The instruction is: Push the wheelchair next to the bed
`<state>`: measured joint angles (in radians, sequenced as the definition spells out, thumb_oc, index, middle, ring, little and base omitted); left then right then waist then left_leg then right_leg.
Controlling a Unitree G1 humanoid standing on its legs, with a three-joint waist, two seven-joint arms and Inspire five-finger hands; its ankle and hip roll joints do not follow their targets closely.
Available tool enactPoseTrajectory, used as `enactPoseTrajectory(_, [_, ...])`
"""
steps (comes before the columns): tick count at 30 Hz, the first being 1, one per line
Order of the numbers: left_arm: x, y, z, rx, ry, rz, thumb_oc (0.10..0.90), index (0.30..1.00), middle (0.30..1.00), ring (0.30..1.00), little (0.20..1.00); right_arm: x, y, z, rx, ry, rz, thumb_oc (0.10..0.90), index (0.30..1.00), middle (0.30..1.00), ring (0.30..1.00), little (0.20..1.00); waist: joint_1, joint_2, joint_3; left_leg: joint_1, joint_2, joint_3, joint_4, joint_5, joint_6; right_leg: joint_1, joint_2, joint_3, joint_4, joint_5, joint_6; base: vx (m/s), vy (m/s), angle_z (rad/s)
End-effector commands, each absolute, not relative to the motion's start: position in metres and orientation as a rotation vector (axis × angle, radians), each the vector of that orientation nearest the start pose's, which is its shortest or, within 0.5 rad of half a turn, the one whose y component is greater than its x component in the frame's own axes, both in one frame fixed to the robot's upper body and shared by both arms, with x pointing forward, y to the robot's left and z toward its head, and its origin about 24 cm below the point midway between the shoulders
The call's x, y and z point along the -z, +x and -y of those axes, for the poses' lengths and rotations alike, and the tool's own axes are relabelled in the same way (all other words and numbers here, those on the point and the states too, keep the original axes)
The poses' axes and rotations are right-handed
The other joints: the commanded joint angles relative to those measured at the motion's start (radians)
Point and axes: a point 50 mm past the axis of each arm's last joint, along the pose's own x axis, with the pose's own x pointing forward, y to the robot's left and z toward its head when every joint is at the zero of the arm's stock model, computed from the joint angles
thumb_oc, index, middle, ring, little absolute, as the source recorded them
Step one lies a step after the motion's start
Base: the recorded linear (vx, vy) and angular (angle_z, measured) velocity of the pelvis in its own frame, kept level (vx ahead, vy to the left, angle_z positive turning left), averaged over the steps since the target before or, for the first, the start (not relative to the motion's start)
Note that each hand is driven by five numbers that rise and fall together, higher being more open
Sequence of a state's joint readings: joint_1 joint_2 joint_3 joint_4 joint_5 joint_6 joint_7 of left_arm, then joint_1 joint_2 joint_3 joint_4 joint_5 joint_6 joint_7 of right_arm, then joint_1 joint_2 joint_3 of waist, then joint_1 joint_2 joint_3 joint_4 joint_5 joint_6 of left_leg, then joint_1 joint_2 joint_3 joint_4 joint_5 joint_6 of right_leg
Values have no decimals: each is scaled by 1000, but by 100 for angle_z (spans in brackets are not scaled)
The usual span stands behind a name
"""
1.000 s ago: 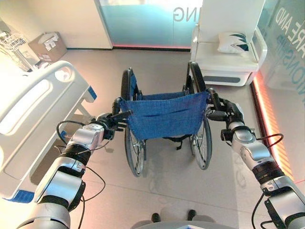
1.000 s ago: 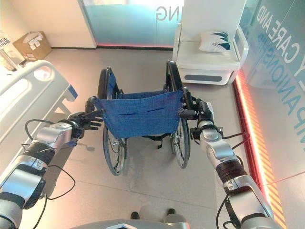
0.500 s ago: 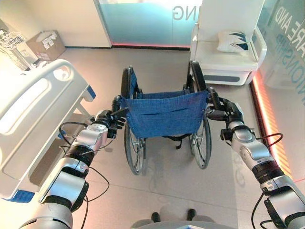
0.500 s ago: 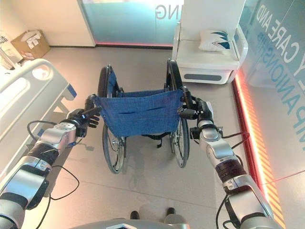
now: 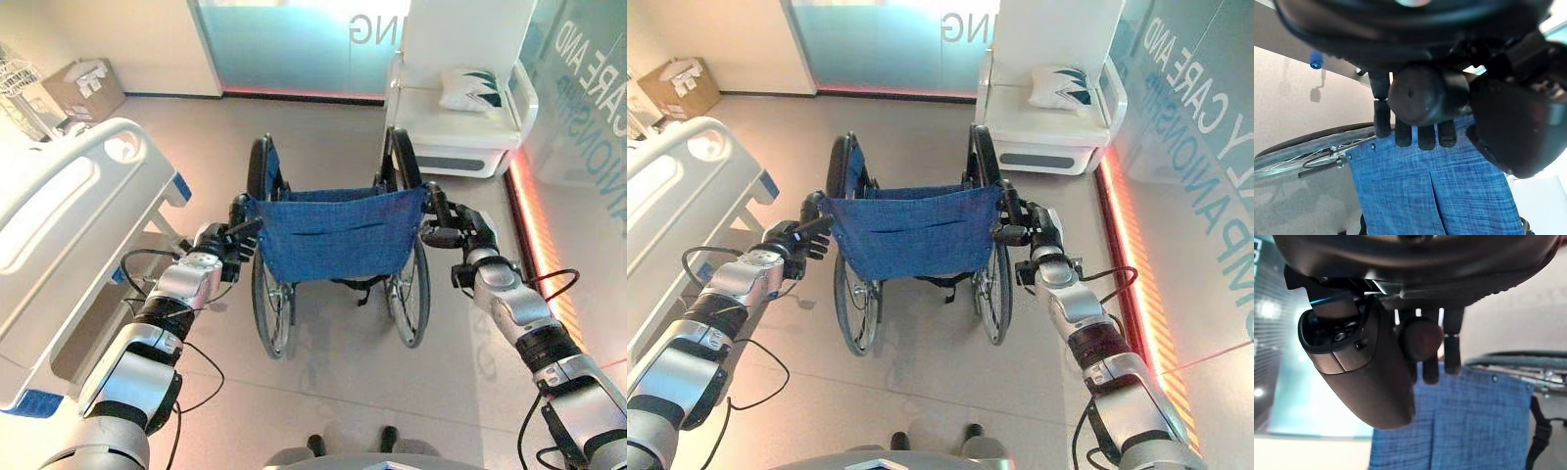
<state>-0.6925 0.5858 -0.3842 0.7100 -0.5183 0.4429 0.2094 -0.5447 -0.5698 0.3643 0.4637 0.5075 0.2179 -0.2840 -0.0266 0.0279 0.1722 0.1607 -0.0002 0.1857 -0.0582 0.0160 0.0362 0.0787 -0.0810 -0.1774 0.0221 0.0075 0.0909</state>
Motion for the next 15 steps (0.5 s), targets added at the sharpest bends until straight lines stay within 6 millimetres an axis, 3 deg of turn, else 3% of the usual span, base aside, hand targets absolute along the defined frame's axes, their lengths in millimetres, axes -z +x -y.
enactPoseTrajectory(1, [-108, 382, -221, -152, 314, -352, 400, 300, 300, 300, 300, -183, 370, 158, -121, -280, 221, 400, 300, 300, 300, 300, 2, -19, -29, -107, -77, -16, 237, -163, 30, -121, -101, 32, 397, 24, 43, 84, 109, -5])
enactPoseTrajectory(3, [-110, 383, -222, -149, 315, -358, 400, 300, 300, 300, 300, -187, 372, 164, -113, -290, 219, 400, 300, 300, 300, 300, -3, -15, -25, -94, -80, -21, 231, -163, 26, -173, -98, 33, 466, 60, 40, 141, 54, 7])
enactPoseTrajectory(6, [-108, 383, -220, -145, 310, -365, 400, 300, 300, 300, 300, -192, 376, 170, -104, -302, 205, 400, 300, 300, 300, 300, -16, -24, -31, -52, -103, -38, 207, -175, 17, -219, -100, 12, 343, 97, 48, 237, -53, 4])
enactPoseTrajectory(9, [-107, 383, -219, -139, 285, -353, 400, 300, 300, 300, 300, -196, 378, 180, -90, -322, 193, 400, 300, 300, 300, 300, -52, -45, -31, 3, -140, -86, 203, -227, 10, -282, -58, 5, 128, 139, 81, 331, -163, -22])
enactPoseTrajectory(12, [-108, 385, -214, -134, 271, -348, 400, 300, 300, 300, 300, -200, 379, 186, -87, -330, 187, 400, 300, 300, 300, 300, -72, -48, -35, 50, -142, -106, 194, -254, 7, -317, -43, 1, 70, 179, 93, 304, -179, 29])
enactPoseTrajectory(15, [-108, 386, -209, -125, 265, -340, 400, 300, 300, 300, 300, -204, 383, 192, -82, -344, 178, 400, 300, 300, 300, 300, -77, -55, -55, 68, -134, -117, 205, -284, 10, -303, -45, 1, 87, 163, 82, 243, -225, 52])
